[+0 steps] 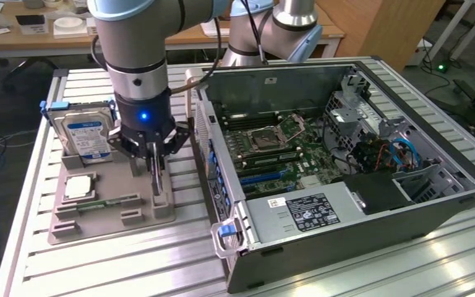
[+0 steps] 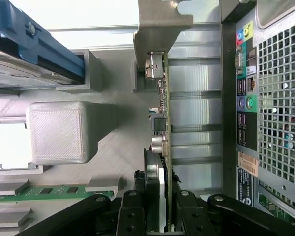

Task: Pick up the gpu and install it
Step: 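Pick up the gpu and move the gpu toward the slot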

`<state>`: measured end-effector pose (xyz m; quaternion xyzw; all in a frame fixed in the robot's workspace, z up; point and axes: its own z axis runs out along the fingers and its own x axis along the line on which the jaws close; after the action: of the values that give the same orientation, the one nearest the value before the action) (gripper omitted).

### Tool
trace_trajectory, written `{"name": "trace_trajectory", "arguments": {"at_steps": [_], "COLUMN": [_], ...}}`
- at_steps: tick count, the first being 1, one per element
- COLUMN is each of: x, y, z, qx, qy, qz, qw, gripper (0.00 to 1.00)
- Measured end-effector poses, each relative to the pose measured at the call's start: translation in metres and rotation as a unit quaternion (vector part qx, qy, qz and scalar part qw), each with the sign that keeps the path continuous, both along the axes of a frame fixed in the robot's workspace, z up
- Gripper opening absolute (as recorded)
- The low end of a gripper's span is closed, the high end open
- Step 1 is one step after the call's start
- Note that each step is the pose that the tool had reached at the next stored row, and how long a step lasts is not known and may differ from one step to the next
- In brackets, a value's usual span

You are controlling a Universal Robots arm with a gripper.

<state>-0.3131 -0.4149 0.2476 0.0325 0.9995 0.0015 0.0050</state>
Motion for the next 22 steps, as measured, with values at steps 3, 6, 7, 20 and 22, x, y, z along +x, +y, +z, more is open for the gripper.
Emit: {"name": "trace_trajectory", "arguments": {"at_steps": [3, 6, 7, 20, 22], "x": [0.0, 0.0, 0.0, 0.0, 0.0], "y": [0.0, 0.0, 0.0, -0.0001, -0.0002], "z": [0.0032, 0.0065, 0.0077, 0.0222, 0.024], "qx": [0.0005, 0.0008, 0.0009, 0.002, 0.0024], "qy": [0.0, 0.0, 0.0, 0.0, 0.0], "qz": [0.0, 0.0, 0.0, 0.0, 0.0], "qw": [1.0, 1.0, 1.0, 1.0, 1.0], "gripper": [0.28, 0.28, 0.28, 0.28, 0.28]}}
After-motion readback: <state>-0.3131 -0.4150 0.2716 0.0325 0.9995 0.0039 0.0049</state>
